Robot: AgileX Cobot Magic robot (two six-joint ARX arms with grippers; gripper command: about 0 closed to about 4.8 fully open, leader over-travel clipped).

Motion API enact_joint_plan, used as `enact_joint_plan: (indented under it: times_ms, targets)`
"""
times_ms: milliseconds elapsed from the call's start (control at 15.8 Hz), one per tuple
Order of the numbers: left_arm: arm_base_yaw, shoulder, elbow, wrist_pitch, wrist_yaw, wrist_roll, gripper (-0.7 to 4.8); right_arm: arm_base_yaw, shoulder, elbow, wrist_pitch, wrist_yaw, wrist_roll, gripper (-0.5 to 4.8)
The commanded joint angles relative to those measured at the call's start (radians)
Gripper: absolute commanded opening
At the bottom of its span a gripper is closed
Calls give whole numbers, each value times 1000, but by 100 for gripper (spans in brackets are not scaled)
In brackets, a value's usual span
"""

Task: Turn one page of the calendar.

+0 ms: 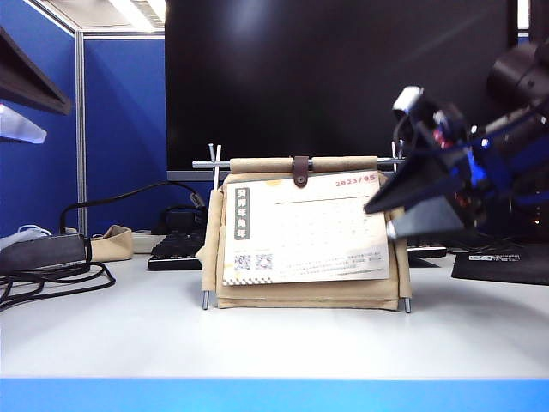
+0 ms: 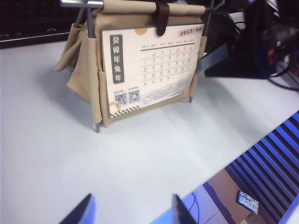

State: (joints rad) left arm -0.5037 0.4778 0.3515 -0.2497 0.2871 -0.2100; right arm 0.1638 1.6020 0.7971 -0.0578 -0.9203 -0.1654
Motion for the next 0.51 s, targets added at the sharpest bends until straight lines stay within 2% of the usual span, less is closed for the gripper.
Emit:
enact_joint_plan:
  times_ms: [63, 253, 506]
  targets:
    - [-1, 0, 5, 9, -5, 19, 219, 2, 30, 2, 12, -7, 5, 274]
    - [-1, 0, 5, 11, -15, 20, 219, 2, 51, 2, 21, -13, 5, 274]
    - [-1, 0, 5, 12, -22, 20, 219, 6, 51, 3, 87, -91, 44, 274]
